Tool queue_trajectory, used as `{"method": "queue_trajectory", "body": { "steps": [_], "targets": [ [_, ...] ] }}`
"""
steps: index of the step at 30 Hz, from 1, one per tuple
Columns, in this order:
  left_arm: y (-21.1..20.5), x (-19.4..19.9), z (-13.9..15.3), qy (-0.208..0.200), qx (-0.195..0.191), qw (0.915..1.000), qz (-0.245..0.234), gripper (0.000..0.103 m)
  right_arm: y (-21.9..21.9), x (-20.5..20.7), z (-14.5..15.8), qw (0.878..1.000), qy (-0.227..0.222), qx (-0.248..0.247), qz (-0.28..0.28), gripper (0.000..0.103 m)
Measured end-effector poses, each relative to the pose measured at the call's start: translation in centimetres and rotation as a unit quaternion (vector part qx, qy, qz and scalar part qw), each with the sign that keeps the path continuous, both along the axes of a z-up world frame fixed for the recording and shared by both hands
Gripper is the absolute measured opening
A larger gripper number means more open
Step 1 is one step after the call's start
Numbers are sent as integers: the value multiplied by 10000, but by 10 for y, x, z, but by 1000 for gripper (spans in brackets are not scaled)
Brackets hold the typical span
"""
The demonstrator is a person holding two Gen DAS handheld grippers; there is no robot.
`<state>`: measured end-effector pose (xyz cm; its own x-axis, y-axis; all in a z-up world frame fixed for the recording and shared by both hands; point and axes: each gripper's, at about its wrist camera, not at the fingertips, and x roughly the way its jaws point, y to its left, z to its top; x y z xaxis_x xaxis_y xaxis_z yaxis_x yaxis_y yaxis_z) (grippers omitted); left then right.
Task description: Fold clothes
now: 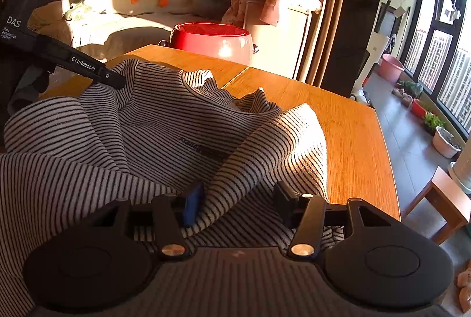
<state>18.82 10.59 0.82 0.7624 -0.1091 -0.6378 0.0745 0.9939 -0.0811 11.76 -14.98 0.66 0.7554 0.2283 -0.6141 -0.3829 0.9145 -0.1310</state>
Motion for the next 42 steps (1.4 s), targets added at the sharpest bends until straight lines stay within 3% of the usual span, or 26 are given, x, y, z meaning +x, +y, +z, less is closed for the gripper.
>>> {"method": "queue_trajectory", "body": {
  "steps": [3,8,16,19,21,23,25,30,34,35,36,37,38,42],
  "targets": [
    [8,-7,6,-41,-35,10000,84,24,11,-4,2,9999,-74,-101,26,53],
    [23,-19,16,-100,-209,9995,230,43,16,-14,8,9996,-158,-234,86,60],
    [27,-41,31,-235,-333,9990,204,51,10,-38,24,9994,-311,-139,71,63],
    [28,-45,34,-282,-381,9987,210,57,19,-60,36,9983,-267,165,500,68],
    [27,-47,35,-285,-425,9985,205,62,26,-74,43,9957,-228,344,824,83],
    [27,-48,36,-282,-467,9983,192,63,37,-86,40,9919,-53,433,1190,85],
    [27,-51,38,-286,-522,9981,170,65,51,-96,31,9884,93,312,1486,86],
    [36,-62,41,-306,-553,9978,198,73,74,-120,14,9825,-14,-136,1859,86],
    [40,-63,40,-263,-622,9973,280,73,82,-123,4,9831,-335,-622,1688,86],
    [40,-64,40,-258,-639,9972,275,74,82,-122,3,9835,-383,-659,1639,77],
    [38,-65,40,-248,-651,9973,251,75,80,-118,5,9855,-297,-539,1583,39],
    [37,-65,39,-240,-658,9973,223,77,78,-115,7,9873,-215,-411,1519,22],
    [35,-66,39,-233,-665,9973,189,79,73,-110,13,9899,-180,-218,1390,14],
    [29,-74,40,-230,-686,9974,-10,83,22,-79,55,9969,-501,477,363,9]
  ]
}}
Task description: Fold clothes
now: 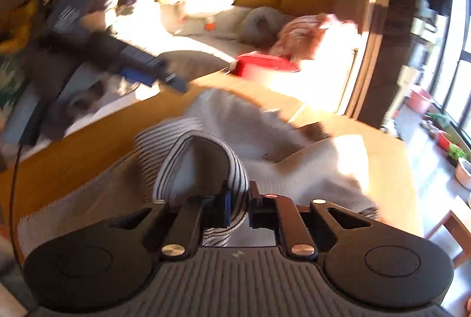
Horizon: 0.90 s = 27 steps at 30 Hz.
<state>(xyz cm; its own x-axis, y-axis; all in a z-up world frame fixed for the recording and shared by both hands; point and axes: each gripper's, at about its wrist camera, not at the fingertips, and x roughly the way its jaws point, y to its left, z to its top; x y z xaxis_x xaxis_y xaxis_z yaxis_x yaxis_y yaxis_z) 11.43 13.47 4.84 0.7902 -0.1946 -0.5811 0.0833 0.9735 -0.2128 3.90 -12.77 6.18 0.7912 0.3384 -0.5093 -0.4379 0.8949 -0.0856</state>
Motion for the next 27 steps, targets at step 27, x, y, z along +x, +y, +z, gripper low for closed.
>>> {"method": "queue_trajectory", "body": {
  "steps": [27],
  "targets": [
    [-19,-37,-20,157,-371,9942,-997,96,15,136,48,9912,-155,887,-965,9]
  ]
}}
